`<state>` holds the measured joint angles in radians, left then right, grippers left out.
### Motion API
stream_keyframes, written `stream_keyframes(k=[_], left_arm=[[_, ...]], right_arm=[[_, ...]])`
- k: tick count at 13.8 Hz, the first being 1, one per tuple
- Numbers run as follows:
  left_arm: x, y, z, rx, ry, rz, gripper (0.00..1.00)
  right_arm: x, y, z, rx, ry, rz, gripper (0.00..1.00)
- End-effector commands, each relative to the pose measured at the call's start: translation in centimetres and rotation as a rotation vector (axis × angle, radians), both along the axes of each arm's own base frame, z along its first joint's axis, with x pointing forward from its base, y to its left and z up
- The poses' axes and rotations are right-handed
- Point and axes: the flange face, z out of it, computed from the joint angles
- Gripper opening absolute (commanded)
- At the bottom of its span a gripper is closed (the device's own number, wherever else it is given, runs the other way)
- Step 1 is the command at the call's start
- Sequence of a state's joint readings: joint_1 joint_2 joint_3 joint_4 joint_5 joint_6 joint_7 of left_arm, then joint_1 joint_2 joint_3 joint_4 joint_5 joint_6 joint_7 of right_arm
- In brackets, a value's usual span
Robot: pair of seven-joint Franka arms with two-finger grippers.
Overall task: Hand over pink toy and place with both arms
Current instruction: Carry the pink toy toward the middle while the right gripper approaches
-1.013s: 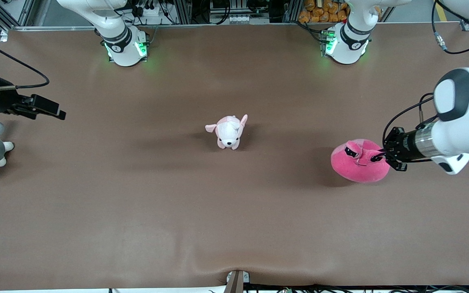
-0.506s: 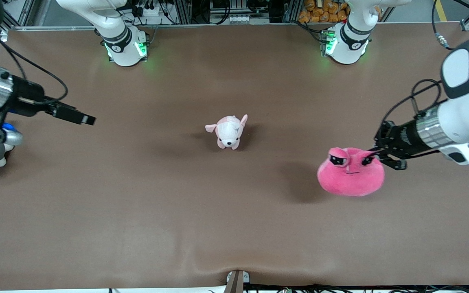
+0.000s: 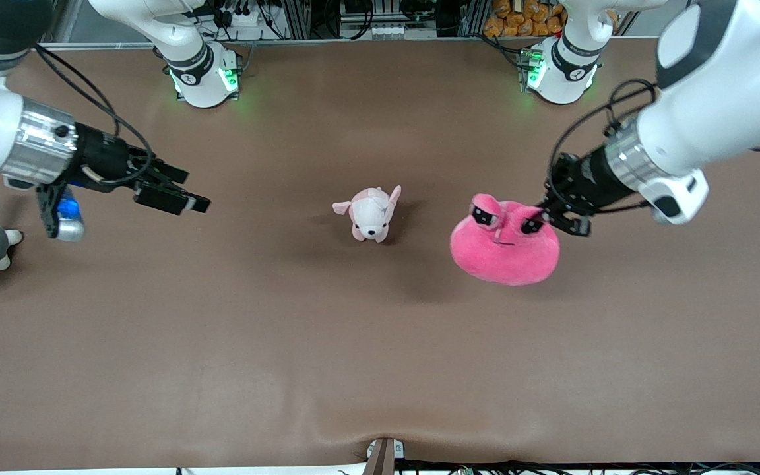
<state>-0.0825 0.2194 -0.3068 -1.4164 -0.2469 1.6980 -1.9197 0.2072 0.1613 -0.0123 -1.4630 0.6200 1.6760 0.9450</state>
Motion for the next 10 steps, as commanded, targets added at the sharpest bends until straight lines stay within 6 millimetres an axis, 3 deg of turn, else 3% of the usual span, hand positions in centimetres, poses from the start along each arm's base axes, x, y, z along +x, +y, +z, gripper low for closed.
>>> stream_keyframes(k=[1,3,7,10], left_arm=[[-1.2,-2.3,3.6,-0.036,-0.016,0.053,0.00],[-2.4,-5.3,5.3,-0.062,-0.020,0.086,0.00],[-5.0,-11.8,6.8,-0.132,-0.036,0.181,0.00],[-5.0,-15.5,5.0,-0.176,0.006,0.301,0.00]], right_arm=[[0.1,3.7,0.5,0.037,0.045,-0.091,1.00],[-0.8,7.0,0.4,0.053,0.111,-0.153,1.00],[-1.9,12.3,0.0,0.067,0.182,-0.288,1.00],[-2.9,15.4,0.3,0.084,0.259,-0.424,1.00]])
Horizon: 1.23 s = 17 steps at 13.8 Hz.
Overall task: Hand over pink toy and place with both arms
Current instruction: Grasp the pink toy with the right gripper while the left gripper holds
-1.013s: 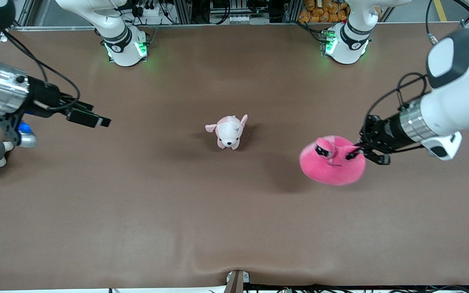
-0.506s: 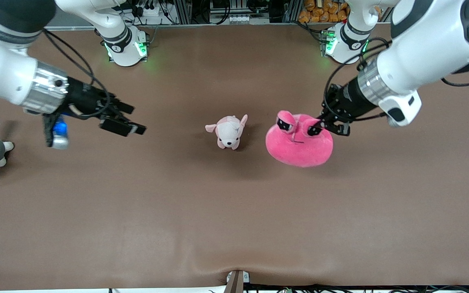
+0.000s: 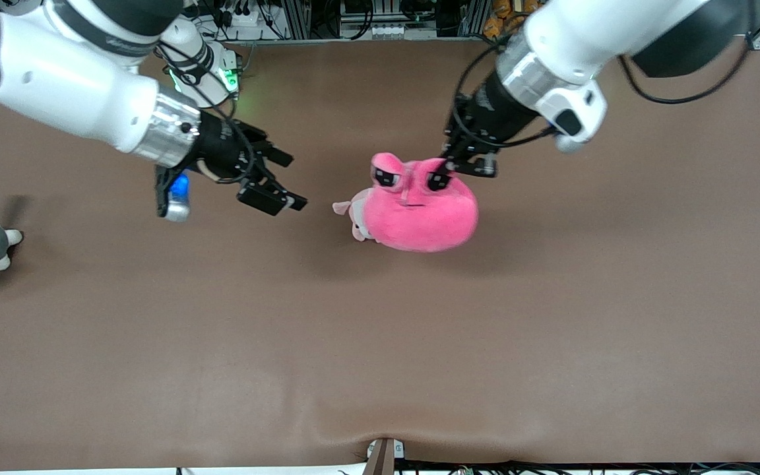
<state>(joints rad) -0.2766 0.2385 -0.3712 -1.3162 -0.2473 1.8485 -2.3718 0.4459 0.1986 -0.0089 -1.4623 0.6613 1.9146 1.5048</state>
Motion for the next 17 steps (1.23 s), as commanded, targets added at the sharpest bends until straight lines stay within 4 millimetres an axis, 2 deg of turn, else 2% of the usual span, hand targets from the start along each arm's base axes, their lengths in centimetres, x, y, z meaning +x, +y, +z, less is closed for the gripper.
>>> stream_keyframes(k=[1,3,5,6,8,13,15,17], left_arm=[[0.7,-2.5,-1.0,-0.063,0.034,0.104,0.00],[0.2,-4.3,-1.1,-0.093,0.017,0.108,0.00],[0.0,-5.1,-1.5,-0.102,0.028,0.135,0.00],[0.1,-5.1,-1.6,-0.104,0.029,0.136,0.00],[0.1,-5.1,-1.7,-0.102,0.031,0.138,0.00],[0.2,-5.3,-2.1,-0.099,0.035,0.134,0.00],[0.2,-5.3,-2.2,-0.096,0.037,0.134,0.00],[0.5,-5.4,-3.2,-0.085,0.046,0.134,0.00]], right_arm=[[-1.0,2.5,-0.2,0.018,0.076,-0.078,1.00],[-1.6,2.9,-0.8,0.013,0.086,-0.078,1.00],[-1.2,2.7,-1.1,0.011,0.083,-0.085,1.00],[-0.9,2.5,-1.3,0.015,0.075,-0.101,1.00],[-0.7,2.4,-3.1,0.009,0.074,-0.129,1.00],[-0.7,2.7,-3.4,0.010,0.070,-0.132,1.00],[-1.1,3.3,-3.3,0.011,0.066,-0.123,1.00],[-1.4,4.2,-3.3,0.016,0.055,-0.119,1.00]])
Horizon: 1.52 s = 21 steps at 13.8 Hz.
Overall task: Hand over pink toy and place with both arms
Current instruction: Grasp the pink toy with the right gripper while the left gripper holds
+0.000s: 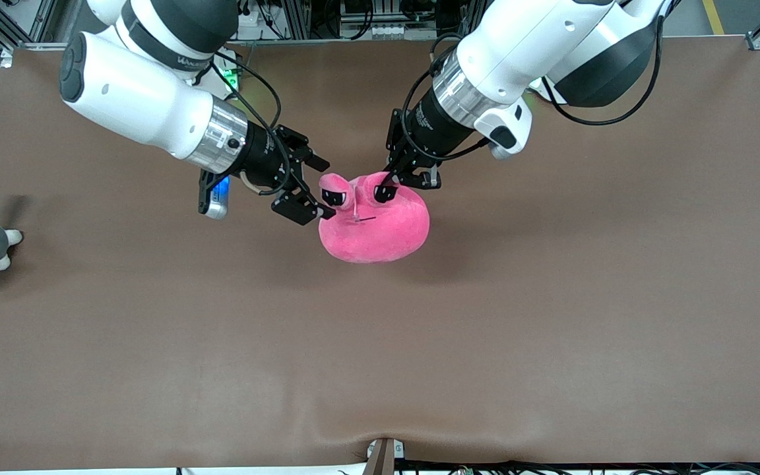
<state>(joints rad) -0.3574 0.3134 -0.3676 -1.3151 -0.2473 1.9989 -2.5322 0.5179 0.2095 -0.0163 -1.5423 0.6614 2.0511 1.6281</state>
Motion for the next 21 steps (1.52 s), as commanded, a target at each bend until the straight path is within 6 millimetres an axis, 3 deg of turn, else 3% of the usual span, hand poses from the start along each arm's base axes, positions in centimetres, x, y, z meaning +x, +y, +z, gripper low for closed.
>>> stream_keyframes(k=[1,2,3,5,7,9,16,17,18,21], left_arm=[[0.2,-0.7,-0.4,-0.009,0.016,0.014,0.00],[-0.1,-1.1,-0.4,-0.008,0.014,0.006,0.00],[-0.2,-1.1,-0.4,-0.007,0.015,0.006,0.00],[0.0,-0.9,-0.3,-0.007,0.013,0.010,0.00],[0.1,-0.8,-0.4,-0.003,0.008,0.009,0.00],[0.4,-0.5,-0.4,-0.002,0.007,0.012,0.00],[-0.2,-0.9,-0.2,0.027,-0.028,-0.009,0.00],[-0.3,-1.0,-0.1,0.025,-0.028,-0.011,0.16],[-0.2,-0.9,-0.1,0.034,-0.032,-0.008,0.99],[-1.3,-1.8,0.4,0.092,-0.098,-0.042,1.00]], right_arm=[[-0.8,1.3,0.2,0.017,-0.003,-0.001,1.00],[-0.8,1.3,0.1,0.018,-0.005,-0.004,1.00],[-0.7,1.4,-0.1,0.016,-0.004,-0.002,0.84],[-0.2,1.1,-1.1,0.003,-0.013,0.026,0.27],[0.2,1.2,-2.4,-0.007,-0.004,0.032,0.05],[0.4,1.0,-3.1,-0.012,0.004,0.029,0.00],[1.4,-1.0,-2.7,-0.014,0.003,0.004,0.00],[1.9,-1.9,-2.5,-0.014,-0.009,0.003,0.00],[2.3,-2.8,-2.4,-0.015,-0.027,0.016,0.00],[3.8,-7.0,-2.7,-0.031,-0.044,0.073,0.00]])
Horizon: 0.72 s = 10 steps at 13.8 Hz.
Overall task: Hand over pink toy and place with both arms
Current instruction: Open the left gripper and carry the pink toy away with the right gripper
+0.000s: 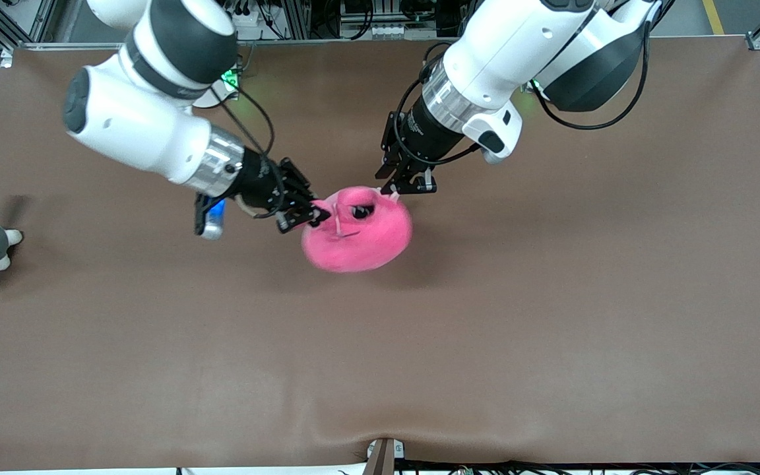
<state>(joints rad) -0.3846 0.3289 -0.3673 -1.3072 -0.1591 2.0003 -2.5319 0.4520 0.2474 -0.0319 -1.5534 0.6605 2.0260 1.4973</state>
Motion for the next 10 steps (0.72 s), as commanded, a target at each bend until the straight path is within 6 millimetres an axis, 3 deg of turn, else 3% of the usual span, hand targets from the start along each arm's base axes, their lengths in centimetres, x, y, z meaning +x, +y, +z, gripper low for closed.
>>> stream_keyframes(k=[1,3,5,7,9,10], left_arm=[[-1.1,-0.8,1.1,0.074,-0.108,-0.054,1.00],[-1.1,-0.1,1.9,0.185,-0.247,-0.206,1.00],[0.1,1.8,1.9,0.255,-0.334,-0.451,1.00],[0.4,4.7,1.4,0.363,-0.303,-0.638,1.00],[1.1,9.0,3.4,0.424,-0.331,-0.807,1.00],[1.9,11.5,3.7,0.454,-0.350,-0.935,1.00]], right_arm=[[1.3,-4.4,0.3,-0.003,-0.037,0.061,0.00],[2.6,-9.1,-0.6,-0.012,-0.030,0.105,0.00],[3.4,-13.9,-1.6,-0.015,-0.015,0.140,0.00],[4.5,-19.6,-4.6,-0.049,0.041,0.149,0.00],[4.9,-25.5,-8.6,-0.071,0.114,0.167,0.00],[4.5,-27.9,-9.5,-0.052,0.143,0.198,0.00]])
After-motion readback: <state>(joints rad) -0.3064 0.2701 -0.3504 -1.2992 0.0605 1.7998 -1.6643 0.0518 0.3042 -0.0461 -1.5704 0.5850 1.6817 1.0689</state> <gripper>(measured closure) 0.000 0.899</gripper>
